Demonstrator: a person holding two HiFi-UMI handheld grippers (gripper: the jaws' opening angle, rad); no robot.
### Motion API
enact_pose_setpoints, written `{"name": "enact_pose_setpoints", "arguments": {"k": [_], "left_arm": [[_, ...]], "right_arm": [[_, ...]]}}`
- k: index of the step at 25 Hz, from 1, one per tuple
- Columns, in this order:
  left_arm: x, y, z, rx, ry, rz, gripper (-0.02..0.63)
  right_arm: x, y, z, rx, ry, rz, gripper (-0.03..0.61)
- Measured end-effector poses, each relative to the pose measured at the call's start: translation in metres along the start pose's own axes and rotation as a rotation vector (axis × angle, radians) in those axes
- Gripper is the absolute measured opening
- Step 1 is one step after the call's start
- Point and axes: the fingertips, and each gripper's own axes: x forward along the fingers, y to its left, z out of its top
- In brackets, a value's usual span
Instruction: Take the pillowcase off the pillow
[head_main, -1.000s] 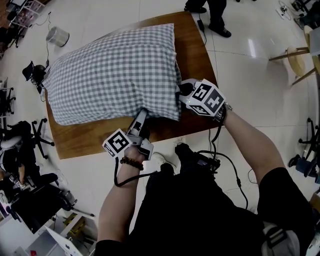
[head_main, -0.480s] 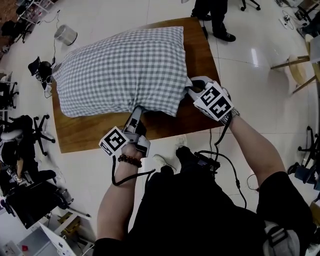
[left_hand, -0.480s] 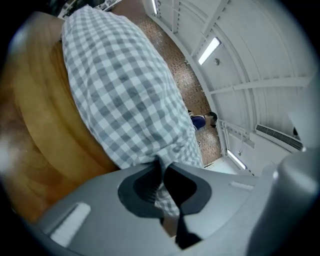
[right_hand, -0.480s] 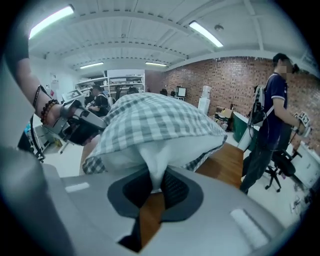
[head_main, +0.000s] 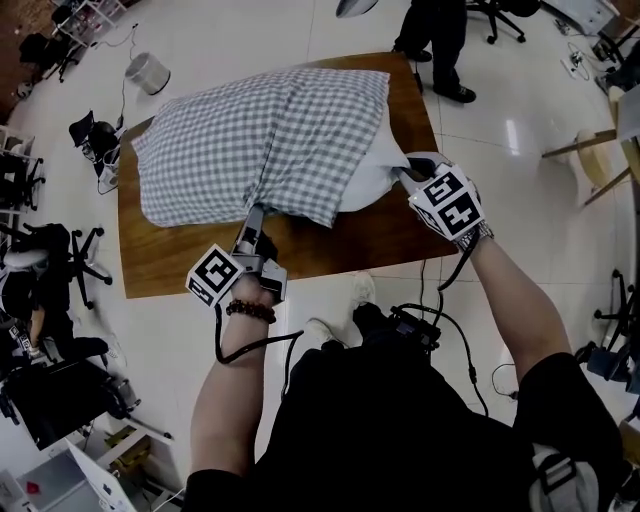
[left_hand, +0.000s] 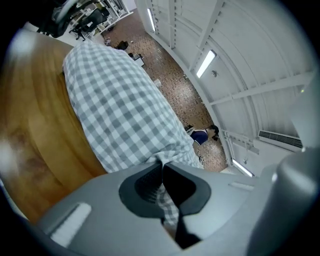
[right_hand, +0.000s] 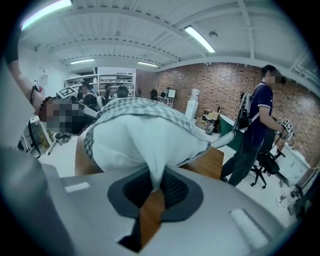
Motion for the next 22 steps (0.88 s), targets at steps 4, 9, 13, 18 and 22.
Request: {"name": "enact_pose_setpoints", "arguments": {"k": [4,9,13,18,22], "left_arm": [[-0.019,0.001,0.008,-0.005,-0.05,0.007,0.005],[-0.025,0.016,0.013,-0.005,-0.084,0.035,0.005],[-0.029,0.027,0.018,-0.015,-0.109,0.052,0.003],[-0.036,0.031,0.032,-0.027,-0.125,0.06,0.003],[-0.035,0.037,0.034,-0.005,-0.128,0.062,0.003]], "right_arm": [[-0.018,0.004,-0.005,0.012,-0.014,-0.033,0.028],[-0.027,-0.006,-0.02,0.041,-0.025,-0.057,0.026],[-0.034,-0.01,-0.032,0.056,-0.028,-0.069,0.026],[-0.045,-0.011,-0.031,0.073,-0.025,-0.083,0.026],[-0.049,-0.015,-0.049,0.103,-0.025,-0.094,0.025]]}}
